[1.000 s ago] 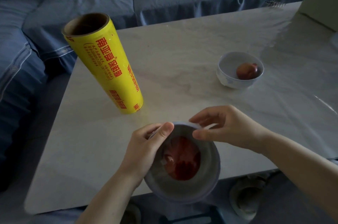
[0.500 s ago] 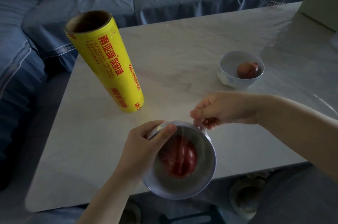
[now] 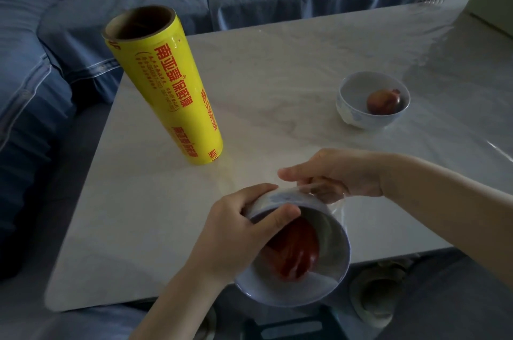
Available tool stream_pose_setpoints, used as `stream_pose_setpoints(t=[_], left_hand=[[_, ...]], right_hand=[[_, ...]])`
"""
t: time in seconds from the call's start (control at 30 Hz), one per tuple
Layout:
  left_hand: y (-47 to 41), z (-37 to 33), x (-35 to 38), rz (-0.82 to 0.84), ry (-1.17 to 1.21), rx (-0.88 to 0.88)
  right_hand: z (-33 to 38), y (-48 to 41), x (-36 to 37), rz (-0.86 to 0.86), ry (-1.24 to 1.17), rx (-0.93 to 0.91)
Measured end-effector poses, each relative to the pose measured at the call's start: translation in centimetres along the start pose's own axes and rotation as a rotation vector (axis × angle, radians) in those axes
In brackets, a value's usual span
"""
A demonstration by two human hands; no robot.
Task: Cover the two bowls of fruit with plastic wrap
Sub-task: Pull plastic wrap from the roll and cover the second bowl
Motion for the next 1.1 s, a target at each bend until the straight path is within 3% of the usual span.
stream_pose_setpoints(t=[0.27, 0.7, 0.83, 0.97, 1.1], left_hand=[[0.2, 0.0, 0.1, -0.063, -0.049, 0.054], [-0.3, 0.4, -0.4, -0.070, -0.105, 0.035], [-0.6, 0.6, 0.0, -0.060, -0.144, 0.021], [-0.7, -0.2, 0.1, -0.024, -0.172, 0.038], [-0.6, -1.4, -0.4, -0.019, -0.041, 0.098]], right_hand=[[-0.7, 0.3, 0.8, 0.095, -0.093, 0.033], [-1.1, 0.1, -0.7, -0.033, -0.089, 0.002], [-0.5, 0.6, -1.8, -0.193, -0.008, -0.070], [1.1, 1.5, -3.0, -0.486, 0.095, -0.259], [1.7, 1.7, -3.3, -0.655, 0.104, -0.314]])
Point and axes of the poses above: each hand's wrist, its own y-axis away from the middle knuckle, its own x-axis out of the palm, z = x × y, the point moved 9 cm from there along -y, towards the middle knuckle, and after that the axes turned 10 degrees about -x, right-handed, at the moved point
